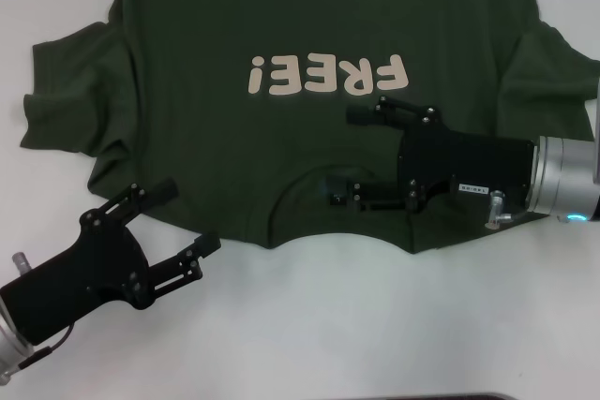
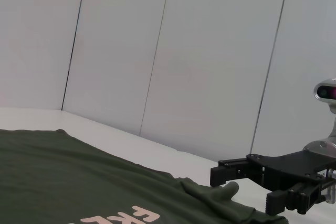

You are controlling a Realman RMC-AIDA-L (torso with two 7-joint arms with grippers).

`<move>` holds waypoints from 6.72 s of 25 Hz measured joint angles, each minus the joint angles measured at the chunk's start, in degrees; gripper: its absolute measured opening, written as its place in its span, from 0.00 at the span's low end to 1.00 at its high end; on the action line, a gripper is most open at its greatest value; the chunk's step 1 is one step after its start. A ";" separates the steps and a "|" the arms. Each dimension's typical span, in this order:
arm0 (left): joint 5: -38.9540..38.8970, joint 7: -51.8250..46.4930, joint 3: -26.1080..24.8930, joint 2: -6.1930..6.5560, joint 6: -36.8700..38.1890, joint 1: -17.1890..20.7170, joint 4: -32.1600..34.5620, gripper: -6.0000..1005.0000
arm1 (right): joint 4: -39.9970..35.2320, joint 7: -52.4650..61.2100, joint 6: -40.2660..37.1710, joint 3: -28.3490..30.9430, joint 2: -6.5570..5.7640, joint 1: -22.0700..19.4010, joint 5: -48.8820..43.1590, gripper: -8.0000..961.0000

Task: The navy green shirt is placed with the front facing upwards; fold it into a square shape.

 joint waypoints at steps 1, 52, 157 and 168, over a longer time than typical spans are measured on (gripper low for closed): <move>0.00 0.01 0.00 0.00 0.00 -0.02 0.00 0.84 | 0.00 0.00 0.00 0.00 0.00 0.00 0.00 0.96; 24.11 -83.65 -9.36 14.43 -13.62 -24.49 17.23 0.84 | 0.53 0.14 -1.03 0.16 0.00 -0.23 0.01 0.96; 42.68 -94.42 -3.75 14.65 -24.34 -30.66 11.86 0.01 | 0.45 0.00 -0.82 0.44 -0.09 0.62 0.00 0.96; 39.07 -94.01 -4.06 14.26 -17.80 -30.81 17.60 0.01 | 0.42 0.00 -0.62 0.47 -0.09 0.71 0.00 0.96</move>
